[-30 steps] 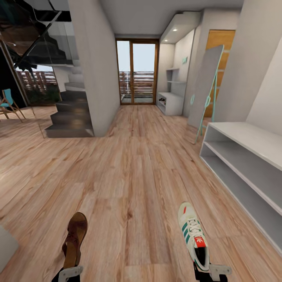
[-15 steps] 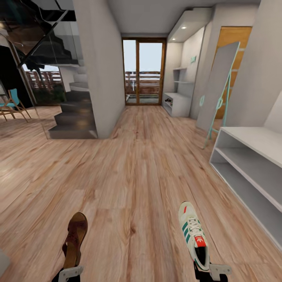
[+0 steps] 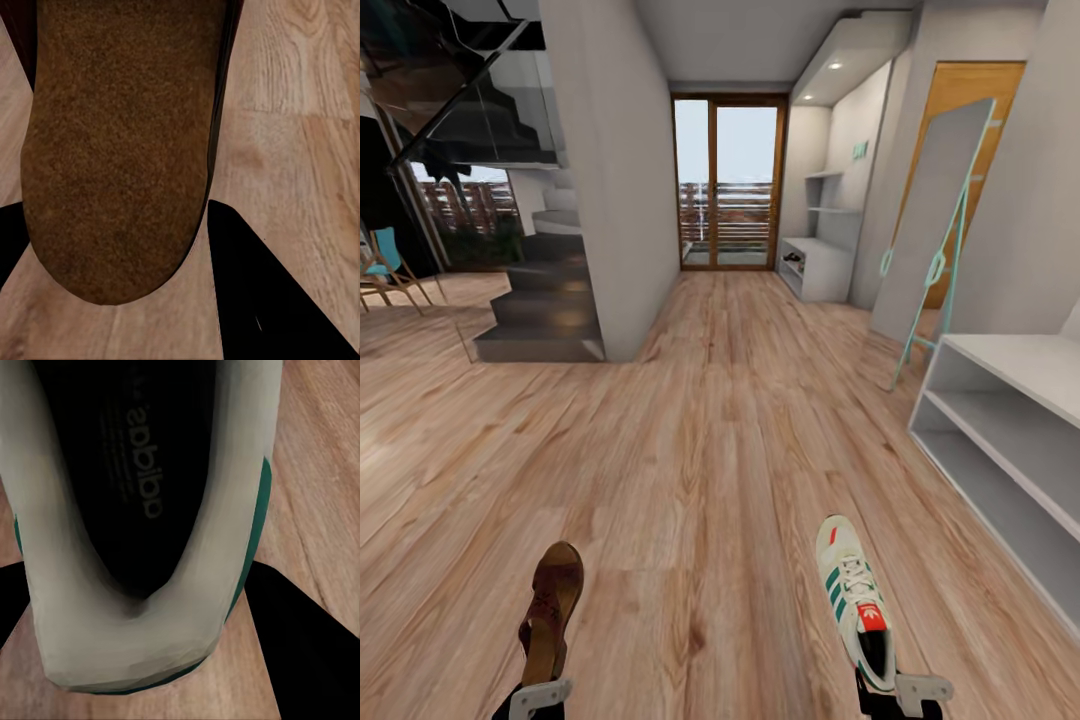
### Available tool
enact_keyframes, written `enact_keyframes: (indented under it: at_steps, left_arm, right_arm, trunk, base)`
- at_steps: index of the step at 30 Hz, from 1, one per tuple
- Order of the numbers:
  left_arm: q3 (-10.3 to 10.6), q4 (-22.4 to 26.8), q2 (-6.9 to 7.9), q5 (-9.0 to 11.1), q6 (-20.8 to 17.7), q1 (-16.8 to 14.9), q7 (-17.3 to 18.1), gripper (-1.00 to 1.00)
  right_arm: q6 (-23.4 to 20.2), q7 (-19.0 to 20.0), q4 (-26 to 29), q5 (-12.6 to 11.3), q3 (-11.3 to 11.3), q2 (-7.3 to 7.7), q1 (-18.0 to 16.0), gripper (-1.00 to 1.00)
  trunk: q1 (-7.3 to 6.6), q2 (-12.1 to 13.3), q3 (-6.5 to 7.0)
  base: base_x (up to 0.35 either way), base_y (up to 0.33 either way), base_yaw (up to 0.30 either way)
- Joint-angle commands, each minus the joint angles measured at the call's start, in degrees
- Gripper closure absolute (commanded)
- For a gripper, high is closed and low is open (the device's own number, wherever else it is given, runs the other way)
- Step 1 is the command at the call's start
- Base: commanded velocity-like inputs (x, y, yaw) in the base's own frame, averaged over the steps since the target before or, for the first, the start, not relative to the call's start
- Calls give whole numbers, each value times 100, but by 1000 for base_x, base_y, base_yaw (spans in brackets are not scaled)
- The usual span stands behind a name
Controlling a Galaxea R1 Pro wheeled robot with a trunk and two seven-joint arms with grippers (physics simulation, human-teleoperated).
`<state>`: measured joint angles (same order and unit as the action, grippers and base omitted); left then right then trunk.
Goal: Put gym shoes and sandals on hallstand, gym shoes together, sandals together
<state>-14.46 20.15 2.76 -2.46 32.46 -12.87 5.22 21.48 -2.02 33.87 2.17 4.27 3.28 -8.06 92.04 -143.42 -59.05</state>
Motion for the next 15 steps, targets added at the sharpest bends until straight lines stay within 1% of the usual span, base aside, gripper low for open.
enact_keyframes:
  at_steps: [1,15]
  left_arm:
    - [-54,-2,-4,-44,15,-5,50,100]
    - [-49,-11,-4,-44,15,-5,50,100]
  right_arm:
    - [16,-26,-3,22,-1,2,-3,100]
    - [23,-26,-20,28,-4,24,-3,100]
  trunk:
    - [2,-2,-5]
    - [2,-2,-5]
  base:
    - [339,0,0]
    - [338,0,0]
